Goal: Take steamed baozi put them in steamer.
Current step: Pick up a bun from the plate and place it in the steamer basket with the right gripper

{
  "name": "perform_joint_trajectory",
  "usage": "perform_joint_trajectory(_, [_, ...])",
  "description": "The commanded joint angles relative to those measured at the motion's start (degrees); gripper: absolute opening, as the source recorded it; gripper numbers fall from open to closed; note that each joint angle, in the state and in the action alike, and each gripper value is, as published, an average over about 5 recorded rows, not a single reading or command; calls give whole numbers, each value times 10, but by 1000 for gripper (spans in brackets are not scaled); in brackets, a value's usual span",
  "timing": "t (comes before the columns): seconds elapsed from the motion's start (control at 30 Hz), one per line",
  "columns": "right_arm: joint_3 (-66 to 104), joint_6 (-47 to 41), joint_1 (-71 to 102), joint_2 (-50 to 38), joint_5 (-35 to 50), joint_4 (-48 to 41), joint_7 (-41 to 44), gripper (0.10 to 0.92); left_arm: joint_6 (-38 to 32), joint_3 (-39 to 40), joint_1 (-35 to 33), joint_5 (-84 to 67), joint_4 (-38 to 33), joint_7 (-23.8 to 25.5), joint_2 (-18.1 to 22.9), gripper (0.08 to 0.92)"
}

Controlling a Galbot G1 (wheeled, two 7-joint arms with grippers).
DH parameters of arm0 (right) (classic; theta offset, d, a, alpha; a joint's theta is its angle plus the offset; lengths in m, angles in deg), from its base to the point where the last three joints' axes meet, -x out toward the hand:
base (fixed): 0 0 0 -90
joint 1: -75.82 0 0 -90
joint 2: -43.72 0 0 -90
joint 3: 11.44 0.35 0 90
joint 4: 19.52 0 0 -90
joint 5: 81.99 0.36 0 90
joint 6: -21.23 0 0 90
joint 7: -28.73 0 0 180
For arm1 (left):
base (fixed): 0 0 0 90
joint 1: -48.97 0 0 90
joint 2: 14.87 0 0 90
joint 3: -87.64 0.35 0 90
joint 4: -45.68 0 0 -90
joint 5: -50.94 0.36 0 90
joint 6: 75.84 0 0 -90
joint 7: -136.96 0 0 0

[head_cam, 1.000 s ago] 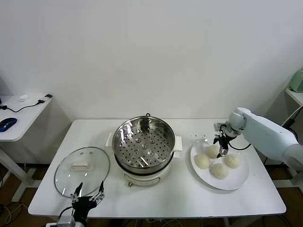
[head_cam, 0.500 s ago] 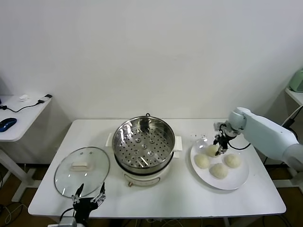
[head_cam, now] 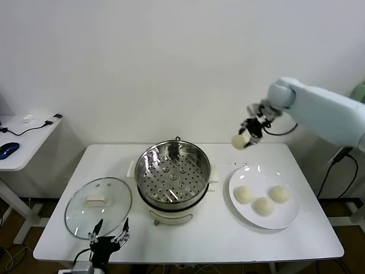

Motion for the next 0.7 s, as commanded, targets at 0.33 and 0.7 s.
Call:
perform_joint_trajectory(0.33, [-17,322,22,228,-176,-67,1,585,-2,14,-10,12,-15,0,-7,823])
perform_joint_trajectory(0.7, [40,355,150,265,-314,-172,-43,585,-7,20,-16,20,-17,-1,-8,823])
